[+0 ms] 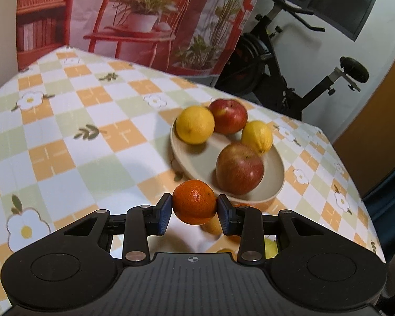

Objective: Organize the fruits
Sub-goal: 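Close the left tool around the orange tangerine and lift it, then carry the tangerine with the left tool over the beige plate, then lower the tangerine into the plate and open the left tool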

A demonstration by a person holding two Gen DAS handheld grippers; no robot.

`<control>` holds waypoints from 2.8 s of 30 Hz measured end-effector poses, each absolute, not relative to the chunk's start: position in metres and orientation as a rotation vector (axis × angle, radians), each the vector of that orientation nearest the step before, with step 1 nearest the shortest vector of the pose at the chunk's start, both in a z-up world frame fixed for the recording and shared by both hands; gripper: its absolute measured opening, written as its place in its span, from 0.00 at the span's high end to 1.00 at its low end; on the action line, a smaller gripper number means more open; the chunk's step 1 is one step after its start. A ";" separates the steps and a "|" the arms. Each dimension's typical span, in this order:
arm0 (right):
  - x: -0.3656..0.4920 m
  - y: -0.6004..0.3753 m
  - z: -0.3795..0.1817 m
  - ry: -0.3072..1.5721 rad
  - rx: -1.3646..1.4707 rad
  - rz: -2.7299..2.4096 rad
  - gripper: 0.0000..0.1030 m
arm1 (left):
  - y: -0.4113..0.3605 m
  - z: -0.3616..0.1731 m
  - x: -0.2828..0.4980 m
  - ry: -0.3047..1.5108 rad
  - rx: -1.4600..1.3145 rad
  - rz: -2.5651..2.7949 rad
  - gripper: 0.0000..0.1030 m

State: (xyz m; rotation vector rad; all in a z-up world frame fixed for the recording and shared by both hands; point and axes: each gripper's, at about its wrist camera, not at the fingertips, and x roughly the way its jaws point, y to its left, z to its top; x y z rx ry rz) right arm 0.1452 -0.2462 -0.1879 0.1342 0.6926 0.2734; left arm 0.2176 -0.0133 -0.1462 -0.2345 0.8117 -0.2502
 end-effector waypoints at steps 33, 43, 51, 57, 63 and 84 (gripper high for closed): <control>0.254 -0.265 -0.092 0.579 0.009 0.247 0.70 | -0.029 -0.062 0.272 0.605 -0.126 -0.311 0.62; 0.289 -0.287 -0.137 0.806 0.116 0.223 0.70 | -0.037 -0.123 0.307 0.815 -0.057 -0.356 0.62; 0.311 -0.279 -0.151 0.898 0.069 0.297 0.70 | -0.039 -0.150 0.322 0.926 -0.036 -0.365 0.62; 0.325 -0.271 -0.161 0.956 0.033 0.324 0.71 | -0.043 -0.160 0.333 0.950 -0.030 -0.376 0.62; 0.329 -0.272 -0.169 0.967 0.039 0.326 0.71 | -0.044 -0.165 0.341 0.956 -0.033 -0.362 0.62; 0.323 -0.258 -0.161 0.923 -0.133 0.297 0.67 | -0.043 -0.157 0.336 0.924 -0.009 -0.336 0.60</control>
